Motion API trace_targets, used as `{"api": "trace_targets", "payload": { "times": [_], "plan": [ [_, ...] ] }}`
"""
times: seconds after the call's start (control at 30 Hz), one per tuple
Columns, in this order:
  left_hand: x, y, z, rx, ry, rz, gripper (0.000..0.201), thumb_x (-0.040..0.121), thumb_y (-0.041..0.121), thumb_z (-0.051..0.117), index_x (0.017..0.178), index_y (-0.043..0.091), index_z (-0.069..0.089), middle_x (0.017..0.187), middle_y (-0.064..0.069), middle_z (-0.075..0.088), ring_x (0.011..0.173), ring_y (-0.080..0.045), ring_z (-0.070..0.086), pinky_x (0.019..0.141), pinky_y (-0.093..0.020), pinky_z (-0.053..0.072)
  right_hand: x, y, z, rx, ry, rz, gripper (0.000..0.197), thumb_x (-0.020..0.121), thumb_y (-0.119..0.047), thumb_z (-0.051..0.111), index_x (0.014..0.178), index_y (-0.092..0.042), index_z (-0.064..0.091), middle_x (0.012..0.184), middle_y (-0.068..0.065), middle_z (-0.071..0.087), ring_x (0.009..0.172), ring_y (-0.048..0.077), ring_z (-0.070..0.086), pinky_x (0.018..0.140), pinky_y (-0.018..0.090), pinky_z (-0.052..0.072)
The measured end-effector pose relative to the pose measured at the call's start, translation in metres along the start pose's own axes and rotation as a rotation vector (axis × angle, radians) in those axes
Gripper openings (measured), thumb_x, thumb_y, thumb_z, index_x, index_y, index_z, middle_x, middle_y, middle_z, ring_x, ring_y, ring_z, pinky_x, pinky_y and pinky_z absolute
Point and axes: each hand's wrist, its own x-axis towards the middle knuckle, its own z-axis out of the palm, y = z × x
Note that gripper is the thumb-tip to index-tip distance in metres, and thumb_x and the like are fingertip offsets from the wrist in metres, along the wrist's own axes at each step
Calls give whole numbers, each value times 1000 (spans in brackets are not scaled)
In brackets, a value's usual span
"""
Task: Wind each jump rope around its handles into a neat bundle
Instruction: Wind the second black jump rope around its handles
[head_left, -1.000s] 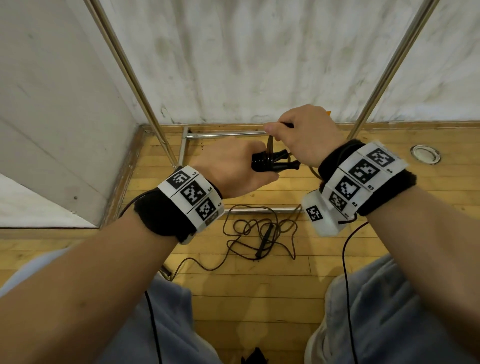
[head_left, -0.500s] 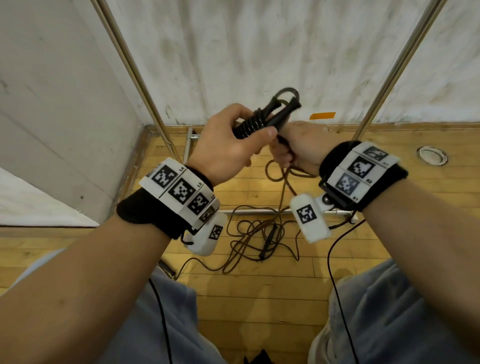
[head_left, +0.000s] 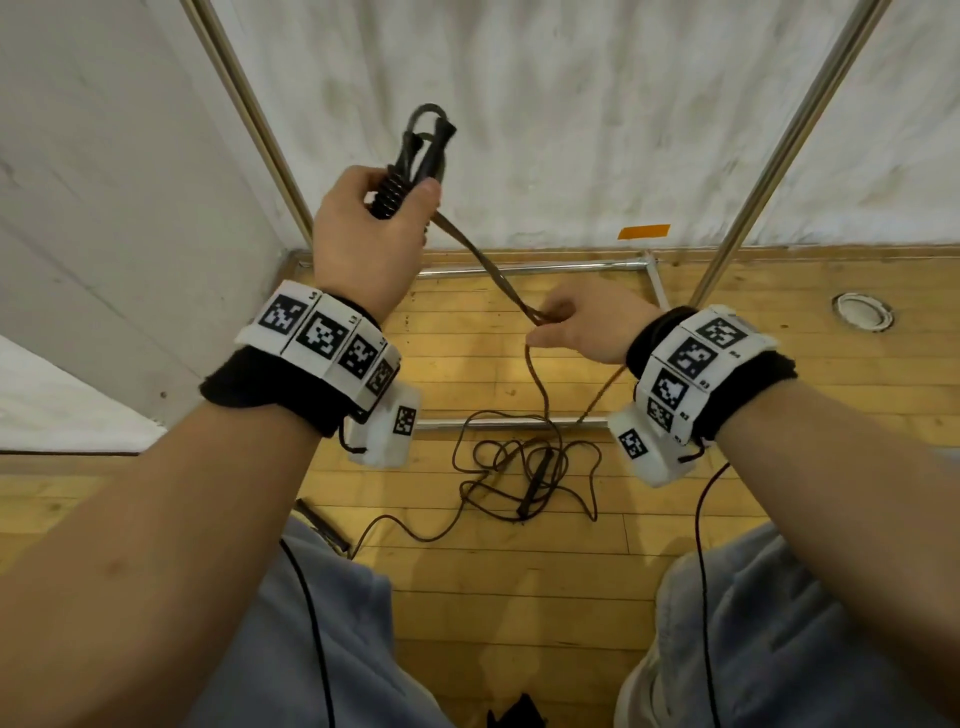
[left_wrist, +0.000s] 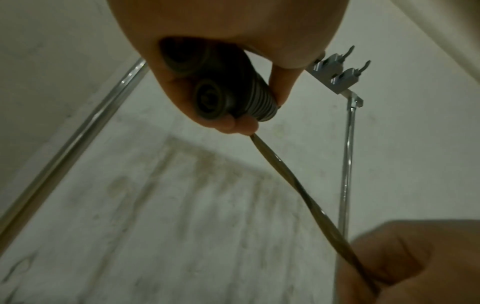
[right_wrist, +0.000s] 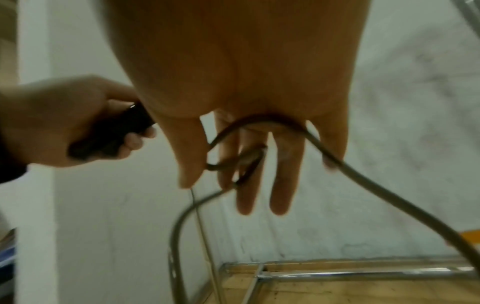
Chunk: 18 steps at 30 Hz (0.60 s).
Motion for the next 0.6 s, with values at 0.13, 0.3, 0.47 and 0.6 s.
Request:
{"api": "trace_targets", "payload": {
  "times": [0.13, 0.3, 0.47, 0.6],
  "plan": [
    [8, -4, -7, 44, 89, -43, 33, 81, 45, 62, 103, 20, 56, 93, 0, 69, 83, -17, 68, 74, -44, 58, 5, 14, -4, -38, 33, 199, 23, 85, -38, 64, 88, -15, 63, 87, 4, 65, 82, 22, 61, 63, 30, 45],
    [5, -8, 1, 162, -91, -179, 39, 84, 42, 62, 111, 14, 61, 83, -5, 71, 52, -13, 63, 43, -23, 46, 2, 6, -2, 41, 309, 186, 71, 88, -20, 58, 146, -8, 19, 151, 9, 24, 134, 30, 30, 101, 34, 34],
    [-8, -2, 15, 73, -263, -241, 28, 87, 36, 63, 95, 10, 66, 66, -6, 66, 44, -16, 57, 43, -26, 41, -8, -22, 17, 45, 295, -34, 56, 91, -39, 53, 140, -15, 40, 145, 6, 41, 130, 22, 40, 102, 32, 34],
    [-14, 3, 19, 0, -377, -252, 26, 88, 35, 64, 91, 10, 67, 64, -7, 65, 48, -19, 57, 42, -24, 42, -9, -31, 27, 169, 281, -70, 43, 92, -34, 53, 131, -17, 49, 122, 4, 60, 106, 21, 57, 83, 30, 44]
  ]
}}
